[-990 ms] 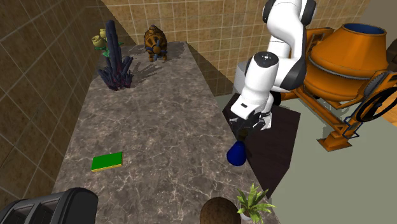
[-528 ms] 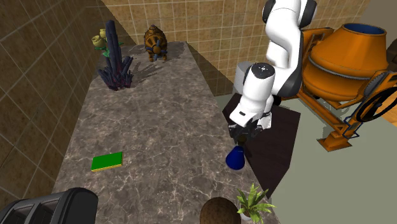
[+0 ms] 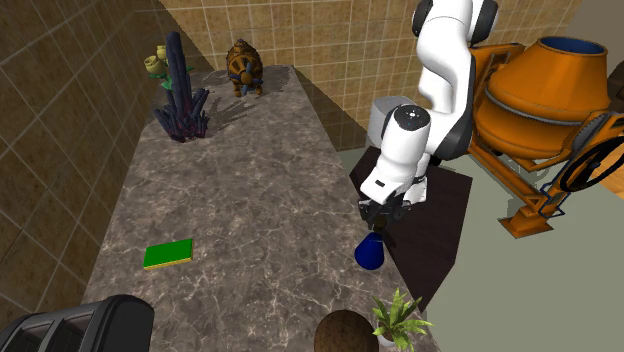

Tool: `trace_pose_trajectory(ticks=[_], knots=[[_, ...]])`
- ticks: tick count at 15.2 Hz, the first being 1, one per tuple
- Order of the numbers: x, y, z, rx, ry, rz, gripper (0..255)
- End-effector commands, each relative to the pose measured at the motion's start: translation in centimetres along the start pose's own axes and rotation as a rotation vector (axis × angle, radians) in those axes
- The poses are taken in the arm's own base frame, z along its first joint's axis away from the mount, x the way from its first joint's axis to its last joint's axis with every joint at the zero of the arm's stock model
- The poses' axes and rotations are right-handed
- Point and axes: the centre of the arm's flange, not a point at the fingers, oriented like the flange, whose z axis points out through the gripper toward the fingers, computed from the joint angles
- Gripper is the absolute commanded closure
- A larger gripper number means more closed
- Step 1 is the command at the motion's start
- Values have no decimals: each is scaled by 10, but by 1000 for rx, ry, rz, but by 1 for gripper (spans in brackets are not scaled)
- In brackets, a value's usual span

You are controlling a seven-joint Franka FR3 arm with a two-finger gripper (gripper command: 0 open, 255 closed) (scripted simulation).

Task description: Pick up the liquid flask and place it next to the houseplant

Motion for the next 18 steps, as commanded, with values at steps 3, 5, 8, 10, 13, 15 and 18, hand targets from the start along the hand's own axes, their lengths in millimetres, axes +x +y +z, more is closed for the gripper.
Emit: trace_pose_trajectory(ticks=[3,5,8,10,13,15,18], knots=[[0,0,0,0,1,0,0],[0,0,0,0,1,0,0],[0,0,-13,0,1,0,0],[0,0,-40,0,1,0,0],[0,0,-50,0,1,0,0],[0,0,-50,0,1,0,0],[0,0,-50,0,1,0,0]])
